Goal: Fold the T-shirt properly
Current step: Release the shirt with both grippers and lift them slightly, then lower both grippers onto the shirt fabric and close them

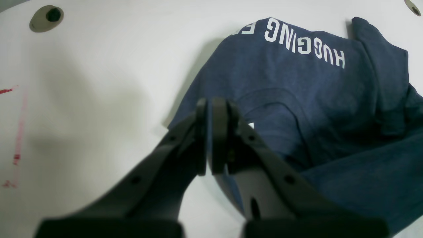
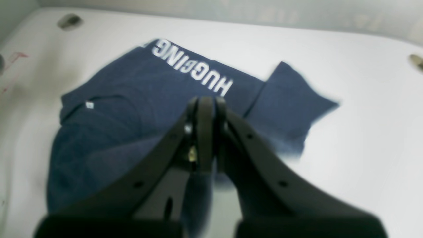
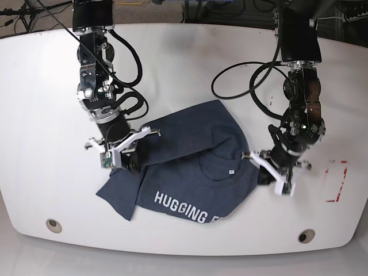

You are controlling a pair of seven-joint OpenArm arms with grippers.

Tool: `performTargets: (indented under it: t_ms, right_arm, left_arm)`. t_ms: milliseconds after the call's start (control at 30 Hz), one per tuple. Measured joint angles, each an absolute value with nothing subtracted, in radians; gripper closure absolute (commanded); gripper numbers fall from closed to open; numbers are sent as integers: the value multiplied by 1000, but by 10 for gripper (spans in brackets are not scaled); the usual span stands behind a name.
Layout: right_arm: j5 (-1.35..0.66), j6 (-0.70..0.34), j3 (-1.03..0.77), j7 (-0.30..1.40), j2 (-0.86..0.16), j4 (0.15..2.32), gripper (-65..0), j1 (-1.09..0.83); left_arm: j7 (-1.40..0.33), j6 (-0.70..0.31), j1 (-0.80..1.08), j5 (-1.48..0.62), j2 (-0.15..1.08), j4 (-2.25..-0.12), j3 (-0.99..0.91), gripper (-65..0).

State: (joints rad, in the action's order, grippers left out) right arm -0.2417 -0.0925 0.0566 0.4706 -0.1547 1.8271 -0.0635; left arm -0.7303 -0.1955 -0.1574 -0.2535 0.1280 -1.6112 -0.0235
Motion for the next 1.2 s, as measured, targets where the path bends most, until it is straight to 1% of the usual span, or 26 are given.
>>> performTargets:
  t_ms: [100,167,200,233,267,300,400,500,700,833,1000,1200]
  right_arm:
    - [-233,-76,60,571,-152,1790,-16,-110]
    - [-233,-79,64,604,-150,1783,-16,-131]
    - [-233,-78,64,604,-149,1784,-14,-134]
    - [-234,-79,64,602,-149,1785,-14,-133]
    - [-238,-83,64,594,-149,1791,-14,-126]
    - [-241,-87,64,561,-149,1793,-14,-122]
    - [-239,-84,60,550,-150,1795,-14,-85]
    - [-240,-80,59,522,-150,1806,-14,-82]
    - [-239,-80,60,559,-149,1799,-14,-101]
    - [-240,-81,60,557,-149,1799,-14,-92]
    - [-239,-81,60,551,-150,1799,-14,-91]
    - [-240,-81,61,554,-149,1799,-14,-78]
  left_arm:
    - [-847,-189,-72,-208,138,-1557,-16,-17]
    - [-883,-189,-27,-194,142,-1534,-17,-17]
    - [-816,-187,-19,-210,143,-1534,-19,-17]
    - [-823,-192,-25,-221,149,-1539,-25,-17]
    - [-866,-191,-45,-205,152,-1539,-24,-17]
    - [-875,-190,-52,-191,154,-1539,-20,-15]
    - [-816,-187,-90,-206,153,-1546,-22,-15]
    - [-805,-199,-94,-222,150,-1567,-42,-15]
    - [-849,-193,-64,-202,152,-1559,-76,-15]
    - [-847,-192,-83,-203,153,-1566,-76,-15]
    - [-822,-192,-105,-211,151,-1635,-71,-15]
    - [-838,-194,-97,-209,152,-1681,-72,-17]
